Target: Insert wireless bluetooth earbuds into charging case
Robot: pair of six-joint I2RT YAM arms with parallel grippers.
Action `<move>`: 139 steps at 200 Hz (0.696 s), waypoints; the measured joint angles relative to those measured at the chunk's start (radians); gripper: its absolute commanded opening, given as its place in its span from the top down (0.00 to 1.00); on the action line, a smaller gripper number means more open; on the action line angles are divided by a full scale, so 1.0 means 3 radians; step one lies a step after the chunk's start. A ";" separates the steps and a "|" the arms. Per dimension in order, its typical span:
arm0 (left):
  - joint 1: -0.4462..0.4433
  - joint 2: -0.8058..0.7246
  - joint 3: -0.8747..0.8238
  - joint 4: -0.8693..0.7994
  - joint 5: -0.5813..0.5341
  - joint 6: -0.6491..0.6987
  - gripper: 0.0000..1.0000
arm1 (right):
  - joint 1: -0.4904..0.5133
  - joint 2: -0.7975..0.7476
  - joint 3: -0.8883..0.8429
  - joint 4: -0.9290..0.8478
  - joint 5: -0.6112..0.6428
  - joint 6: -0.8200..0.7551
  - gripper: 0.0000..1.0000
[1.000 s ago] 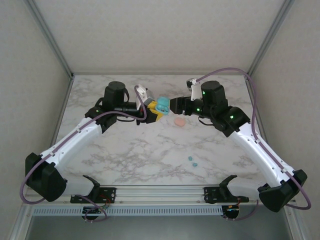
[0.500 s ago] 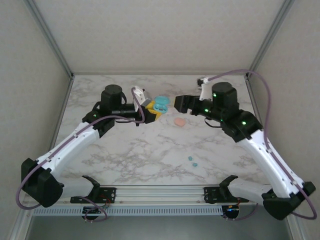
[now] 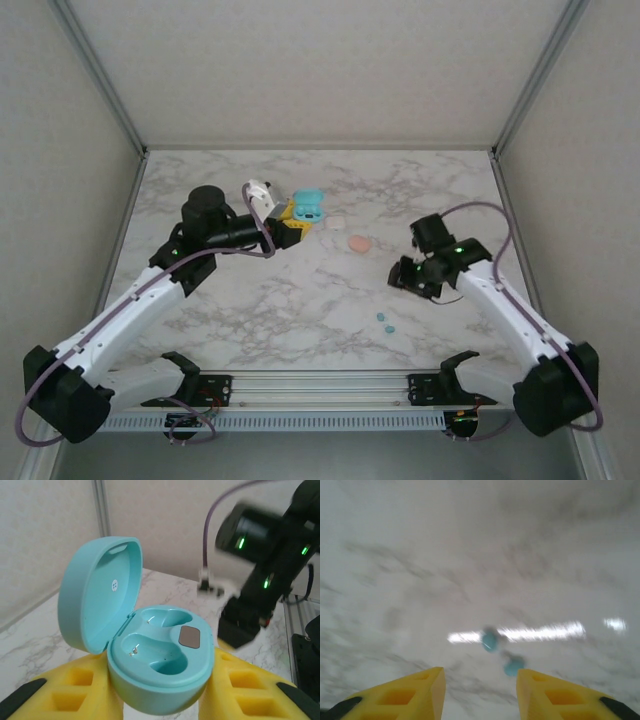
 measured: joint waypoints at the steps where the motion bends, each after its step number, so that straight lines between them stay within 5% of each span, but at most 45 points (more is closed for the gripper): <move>1: 0.0000 -0.0004 0.0000 0.0000 -0.0008 -0.0001 0.78 | 0.0018 0.0015 -0.0015 -0.0013 0.0000 0.0000 0.57; 55: 0.0000 -0.0111 0.0000 -0.0001 -0.0057 -0.0008 0.78 | 0.0571 0.0702 0.0109 -0.0131 0.0231 -0.0219 0.58; 139: 0.0000 -0.0215 0.0000 -0.0015 -0.0100 -0.0006 0.78 | 0.0834 0.1389 0.0331 -0.0100 0.0390 -0.0511 0.60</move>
